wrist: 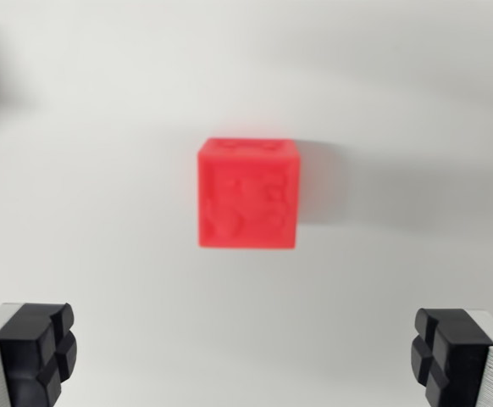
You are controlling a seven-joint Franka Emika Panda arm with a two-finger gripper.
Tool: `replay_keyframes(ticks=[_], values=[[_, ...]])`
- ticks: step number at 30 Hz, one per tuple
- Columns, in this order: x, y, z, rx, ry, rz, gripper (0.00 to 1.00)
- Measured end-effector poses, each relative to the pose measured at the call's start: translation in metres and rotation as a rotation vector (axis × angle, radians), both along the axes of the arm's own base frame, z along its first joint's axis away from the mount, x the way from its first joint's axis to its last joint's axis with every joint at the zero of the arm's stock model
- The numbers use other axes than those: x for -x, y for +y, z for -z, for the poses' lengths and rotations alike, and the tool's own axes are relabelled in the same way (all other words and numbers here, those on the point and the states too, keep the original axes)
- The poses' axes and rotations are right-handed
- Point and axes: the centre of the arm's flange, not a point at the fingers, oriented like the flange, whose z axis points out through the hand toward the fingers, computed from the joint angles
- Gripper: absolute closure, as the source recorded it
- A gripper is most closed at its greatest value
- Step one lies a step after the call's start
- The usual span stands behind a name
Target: Destack cube
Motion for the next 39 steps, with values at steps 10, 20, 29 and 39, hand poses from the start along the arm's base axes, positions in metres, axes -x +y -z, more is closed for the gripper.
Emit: replay_keyframes(ticks=[10, 20, 29, 39], values=[[0.0, 0.0, -0.044, -0.001, -0.001, 0.0, 0.0], [-0.001, 0.0, -0.079, -0.002, 0.0, 0.0, 0.0], [-0.001, 0.0, -0.107, -0.002, -0.001, 0.0, 0.0], [-0.001, 0.0, -0.127, -0.003, 0.0, 0.0, 0.0]])
